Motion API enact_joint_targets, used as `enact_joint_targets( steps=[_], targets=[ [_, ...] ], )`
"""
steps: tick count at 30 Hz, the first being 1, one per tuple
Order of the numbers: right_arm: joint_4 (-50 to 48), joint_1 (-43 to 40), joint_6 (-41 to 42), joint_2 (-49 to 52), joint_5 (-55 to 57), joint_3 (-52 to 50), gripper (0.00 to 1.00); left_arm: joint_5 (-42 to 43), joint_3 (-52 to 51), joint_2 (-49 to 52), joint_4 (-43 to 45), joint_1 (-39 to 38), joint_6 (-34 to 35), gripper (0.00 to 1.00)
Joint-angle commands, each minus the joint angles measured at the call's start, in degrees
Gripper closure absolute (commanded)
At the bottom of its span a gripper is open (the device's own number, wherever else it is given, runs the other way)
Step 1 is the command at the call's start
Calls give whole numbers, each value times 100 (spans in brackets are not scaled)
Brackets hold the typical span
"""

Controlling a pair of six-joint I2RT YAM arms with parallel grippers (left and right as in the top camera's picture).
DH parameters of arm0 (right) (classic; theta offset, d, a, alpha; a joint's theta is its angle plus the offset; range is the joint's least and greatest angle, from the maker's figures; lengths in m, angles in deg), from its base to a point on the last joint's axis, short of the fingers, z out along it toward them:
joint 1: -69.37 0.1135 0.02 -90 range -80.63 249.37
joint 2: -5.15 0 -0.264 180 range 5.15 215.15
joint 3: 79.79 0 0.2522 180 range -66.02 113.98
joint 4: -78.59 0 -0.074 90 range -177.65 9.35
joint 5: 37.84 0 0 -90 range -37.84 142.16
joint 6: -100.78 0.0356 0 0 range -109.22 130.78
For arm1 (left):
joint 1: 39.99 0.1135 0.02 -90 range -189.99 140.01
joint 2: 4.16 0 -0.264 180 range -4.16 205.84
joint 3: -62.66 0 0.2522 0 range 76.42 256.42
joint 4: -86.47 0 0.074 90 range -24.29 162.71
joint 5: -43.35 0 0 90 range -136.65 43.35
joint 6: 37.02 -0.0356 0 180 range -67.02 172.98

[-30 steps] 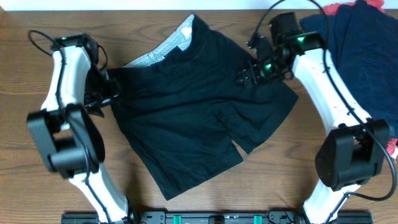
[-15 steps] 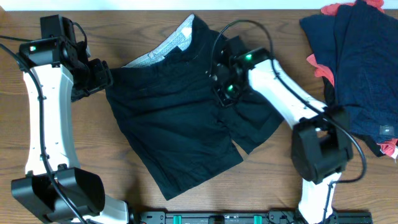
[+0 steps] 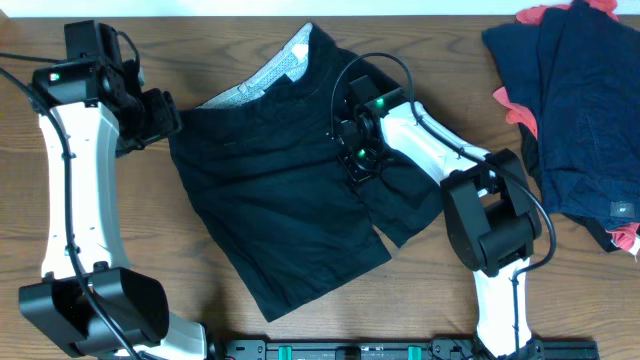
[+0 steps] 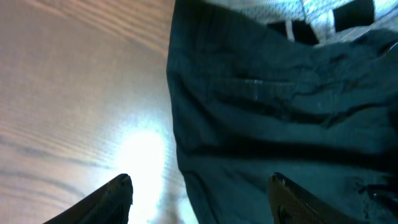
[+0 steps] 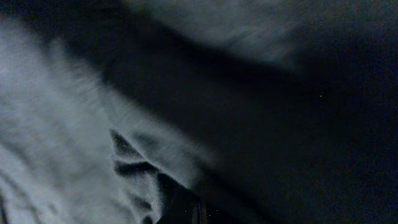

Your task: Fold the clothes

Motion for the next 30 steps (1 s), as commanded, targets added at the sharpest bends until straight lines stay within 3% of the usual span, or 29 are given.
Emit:
enact_joint_targets(
  steps=[1, 13, 20, 27, 28, 30],
  targets=[
    [-107, -192, -15, 153, 205, -26, 99, -66, 61, 87, 153, -249, -146, 29],
    [-579, -1104, -151, 317, 542, -26, 99, -70, 61, 514, 1060, -1224, -426, 29],
    [-1576, -1552, -1014, 625, 597, -26, 99, -68, 61, 1084, 1440, -1384, -444, 29],
    [-2505, -1963, -1217, 807, 2094, -24, 99, -66, 61, 1552, 1805, -1530, -614, 29],
    [-2498, -2044, -1215, 769, 2087, -4, 99, -66, 61, 1580, 1851, -1567, -688, 28],
    [-2288, -2168, -1180, 693, 1991, 105, 99, -57, 61, 1606, 1941, -1657, -861, 17]
  ],
)
